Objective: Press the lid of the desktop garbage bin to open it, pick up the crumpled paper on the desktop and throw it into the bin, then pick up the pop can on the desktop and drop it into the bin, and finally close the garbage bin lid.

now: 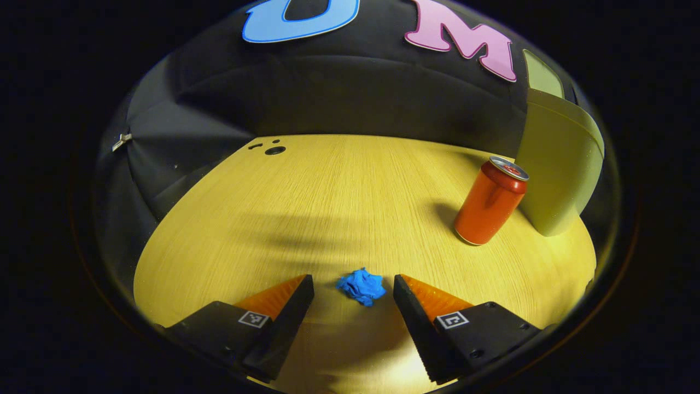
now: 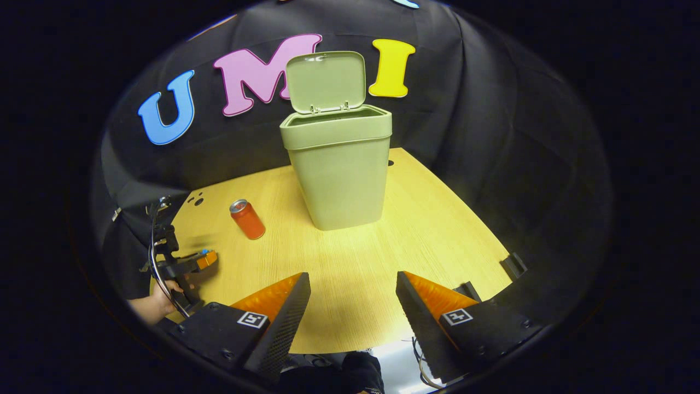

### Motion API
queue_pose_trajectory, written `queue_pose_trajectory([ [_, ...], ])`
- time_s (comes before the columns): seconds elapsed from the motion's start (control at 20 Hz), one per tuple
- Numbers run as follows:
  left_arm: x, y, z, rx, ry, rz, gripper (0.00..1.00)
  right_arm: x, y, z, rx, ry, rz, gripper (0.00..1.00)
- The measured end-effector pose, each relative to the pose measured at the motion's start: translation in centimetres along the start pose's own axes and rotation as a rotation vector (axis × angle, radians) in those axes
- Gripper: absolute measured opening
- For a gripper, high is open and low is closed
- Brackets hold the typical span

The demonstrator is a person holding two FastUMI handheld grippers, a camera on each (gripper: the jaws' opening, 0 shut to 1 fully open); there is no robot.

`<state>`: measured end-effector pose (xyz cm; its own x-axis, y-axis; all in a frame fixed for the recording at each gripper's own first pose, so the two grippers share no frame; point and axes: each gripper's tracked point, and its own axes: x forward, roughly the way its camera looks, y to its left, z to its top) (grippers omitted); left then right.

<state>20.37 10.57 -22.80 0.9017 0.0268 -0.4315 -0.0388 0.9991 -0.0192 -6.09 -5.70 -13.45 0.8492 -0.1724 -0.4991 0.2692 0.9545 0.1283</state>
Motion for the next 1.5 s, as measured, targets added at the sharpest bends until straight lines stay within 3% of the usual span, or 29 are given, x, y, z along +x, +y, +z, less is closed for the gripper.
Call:
queue_pose_trajectory([
  [0.1,0.1,0.1,-0.1,0.031,-0.004,0.023,0.96,0.4,0.2,-0.6,0.004,0.023,0.011,0.99],
  [0.25,0.3,-0.5,-0.1,0.027,-0.005,0.023,0.85,0.8,1.0,-1.3,0.015,0.045,0.037,0.99],
  [0.4,0.3,-0.9,-0.1,0.039,-0.002,0.008,0.80,1.3,1.5,-1.7,0.007,0.059,0.058,0.99],
  [0.5,0.3,-1.5,-0.2,0.064,0.006,-0.012,0.69,1.7,1.7,-1.9,0.009,0.067,0.072,0.99],
  [0.55,0.3,-1.7,-0.3,0.074,0.008,-0.016,0.54,2.0,1.7,-2.0,0.011,0.072,0.078,0.99],
  [0.6,0.3,-2.0,-0.1,0.080,0.009,-0.021,0.53,2.2,1.6,-2.1,0.013,0.077,0.083,0.99],
  [0.65,0.3,-2.1,-0.2,0.086,0.014,-0.019,0.41,2.4,1.5,-2.1,0.014,0.080,0.088,0.99],
  [0.7,0.4,-2.1,0.0,0.088,0.017,-0.014,0.41,2.5,1.5,-2.1,0.010,0.081,0.094,0.99],
  [0.75,0.3,-2.2,-0.1,0.085,0.021,-0.011,0.34,2.8,1.3,-2.1,0.003,0.081,0.097,0.99],
  [1.15,-1.4,-2.4,1.5,0.053,0.025,0.020,0.28,5.7,0.5,-1.9,-0.012,0.106,0.148,0.99],
  [1.25,-3.1,-2.9,3.3,0.065,-0.002,0.019,0.24,6.3,0.6,-1.4,-0.011,0.102,0.169,0.99],
  [1.35,-4.9,-3.8,5.2,0.074,-0.028,0.003,0.28,7.0,0.7,-0.9,-0.015,0.094,0.187,0.99],
  [1.4,-5.8,-4.4,6.3,0.080,-0.044,-0.008,0.24,7.1,0.6,-0.7,-0.017,0.091,0.197,0.99],
  [1.5,-7.8,-5.7,8.9,0.099,-0.091,-0.035,0.28,7.8,0.5,-0.3,-0.017,0.084,0.214,0.99],
])
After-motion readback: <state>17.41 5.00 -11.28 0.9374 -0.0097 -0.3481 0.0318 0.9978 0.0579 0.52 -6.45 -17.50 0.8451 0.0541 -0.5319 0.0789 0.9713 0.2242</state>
